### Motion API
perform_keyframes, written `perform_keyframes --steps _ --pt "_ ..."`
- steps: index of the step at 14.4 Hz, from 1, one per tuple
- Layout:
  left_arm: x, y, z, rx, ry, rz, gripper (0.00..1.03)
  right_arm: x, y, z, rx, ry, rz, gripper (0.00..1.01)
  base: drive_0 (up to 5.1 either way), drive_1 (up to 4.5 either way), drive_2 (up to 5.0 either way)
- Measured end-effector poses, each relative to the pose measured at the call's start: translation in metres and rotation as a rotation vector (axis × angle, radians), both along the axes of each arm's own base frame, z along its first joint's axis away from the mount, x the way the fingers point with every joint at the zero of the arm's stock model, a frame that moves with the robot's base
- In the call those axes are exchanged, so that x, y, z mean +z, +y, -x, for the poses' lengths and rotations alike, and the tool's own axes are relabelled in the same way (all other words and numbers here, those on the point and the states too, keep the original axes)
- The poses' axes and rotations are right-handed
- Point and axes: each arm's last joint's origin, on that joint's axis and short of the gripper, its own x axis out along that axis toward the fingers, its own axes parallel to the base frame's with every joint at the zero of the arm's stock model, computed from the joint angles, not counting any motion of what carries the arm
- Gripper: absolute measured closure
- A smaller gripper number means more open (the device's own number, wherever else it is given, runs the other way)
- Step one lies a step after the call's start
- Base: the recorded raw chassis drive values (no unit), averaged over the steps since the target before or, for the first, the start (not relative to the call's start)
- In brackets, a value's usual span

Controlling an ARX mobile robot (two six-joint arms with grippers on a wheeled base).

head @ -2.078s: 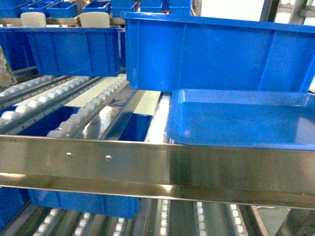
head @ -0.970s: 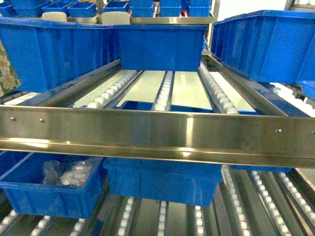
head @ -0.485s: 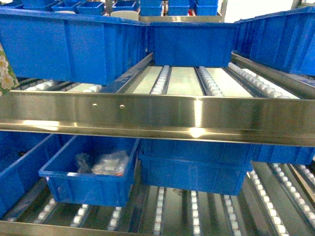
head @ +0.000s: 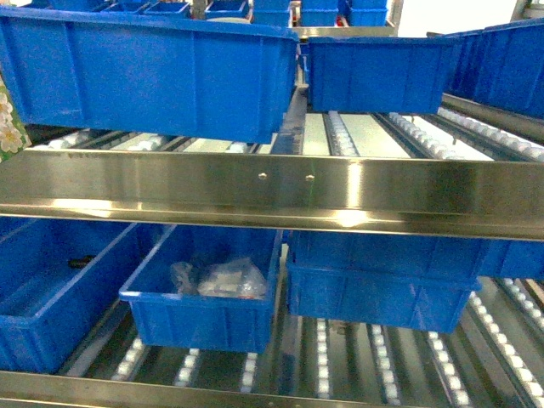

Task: Move flower gift bag to table near conveyor

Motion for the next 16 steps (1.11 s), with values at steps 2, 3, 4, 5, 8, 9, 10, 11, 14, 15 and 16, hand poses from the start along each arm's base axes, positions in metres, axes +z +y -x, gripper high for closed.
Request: perform_keyframes --steps 2,3,4,5,8,9,10,11,14,15,16 --pt "-0.0001 0.0 -0.0001 0.0 0.001 0.0 1.01 -0.0006 0.0 -0.0003 0.0 0.006 0.0 0.99 -4.8 1.43 3.5" --pt "-0.0002 0.0001 -0.0001 0.001 0.002 0.0 1.01 -0.0004 0.0 -0.0002 0.0 0.003 0.0 0.99 -4.7 0.96 3.8" --pt "-0.0002 0.0001 -0.0001 0.001 0.002 0.0 1.01 -0.0001 0.0 0.0 0.0 0.001 0.0 0.99 -4.6 1.0 3.9" --pt "-0.0002 0.0 -0.0001 0.0 0.001 0.0 1.01 -0.0002 0.0 0.0 0.0 0.002 0.0 0.99 -4.5 1.1 4.0" --pt "-0.0002 0.0002 -0.0002 0.002 0.002 0.0 1.01 -0.0002 0.0 0.0 0.0 0.002 0.0 0.99 -4.6 1.04 3.9" --pt "-0.0003 0.0 -0.0002 0.0 0.002 -0.001 1.01 -0.0004 0.0 -0.0002 0.0 0.004 0.0 0.99 -4.6 1.01 3.9" --pt "-0.0001 0.0 -0.0001 0.001 0.001 0.0 1.01 0.0 0.0 0.0001 0.0 0.0 0.0 0.99 -4.6 1.01 3.9" --pt "0.0 0.0002 0.0 0.002 0.0 0.0 1.01 0.0002 0.0 0.0001 0.0 -0.002 0.0 0.99 -4.6 1.01 3.9" --pt "-0.0003 -0.0001 -0.0002 -0.001 0.003 -0.001 1.01 0.0 0.0 0.0001 0.0 0.0 0.0 0.99 -4.9 2.59 2.6" --pt "-0.0003 -0.0001 -0.0001 -0.001 0.002 -0.001 1.01 0.0 0.0 0.0 0.0 0.0 0.0 0.99 -4.8 2.64 2.6" --pt "0.0 0.0 -0.0001 -0.001 -0.001 -0.001 1.01 -0.0001 0.0 0.0 0.0 0.001 0.0 0.99 -4.8 2.64 2.6"
